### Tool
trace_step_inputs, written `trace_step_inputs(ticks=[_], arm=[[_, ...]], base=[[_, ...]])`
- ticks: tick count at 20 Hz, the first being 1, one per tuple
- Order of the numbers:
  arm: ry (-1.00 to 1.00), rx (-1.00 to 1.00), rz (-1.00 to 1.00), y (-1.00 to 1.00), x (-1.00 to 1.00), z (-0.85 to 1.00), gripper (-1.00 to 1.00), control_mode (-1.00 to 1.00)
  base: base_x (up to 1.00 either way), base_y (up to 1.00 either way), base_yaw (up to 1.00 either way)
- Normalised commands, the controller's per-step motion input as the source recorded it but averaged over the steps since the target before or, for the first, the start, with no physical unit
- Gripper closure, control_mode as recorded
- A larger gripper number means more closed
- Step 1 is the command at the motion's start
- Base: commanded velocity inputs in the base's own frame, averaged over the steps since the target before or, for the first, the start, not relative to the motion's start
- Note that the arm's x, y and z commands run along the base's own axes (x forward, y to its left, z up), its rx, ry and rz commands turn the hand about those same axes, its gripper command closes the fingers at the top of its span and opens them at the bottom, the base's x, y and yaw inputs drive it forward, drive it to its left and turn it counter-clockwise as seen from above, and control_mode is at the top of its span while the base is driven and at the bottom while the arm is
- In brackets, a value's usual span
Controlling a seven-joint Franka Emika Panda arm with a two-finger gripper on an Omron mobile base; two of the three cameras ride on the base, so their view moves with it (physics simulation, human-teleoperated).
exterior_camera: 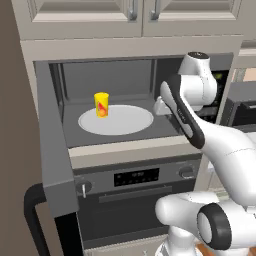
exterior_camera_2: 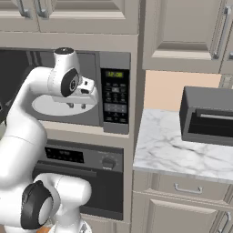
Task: Close the microwave door.
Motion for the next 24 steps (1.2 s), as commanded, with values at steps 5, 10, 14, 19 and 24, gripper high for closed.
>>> trace_step_inputs(ticks=[5,10,14,19,24], arm=[[-0.05,-0.06,0.00,0.55,-0.33,-0.02,-1.00,-1.00],[-0.29,-0.02,0.00,0.36,-1.00,0.00,-1.00,-1.00],[-0.43,0.00,0.00,0.02,-0.98,0.00,-1.00,-1.00],[-0.46,0.00,0.00,-0.02,-0.70,-0.04,-1.00,-1.00],[-0.52,0.00,0.00,-0.03,-0.51,-0.02,-1.00,-1.00]], base=[[0.00,0.00,0.00],[0.00,0.00,0.00],[0.00,0.00,0.00],[0.00,0.00,0.00],[0.00,0.00,0.00]])
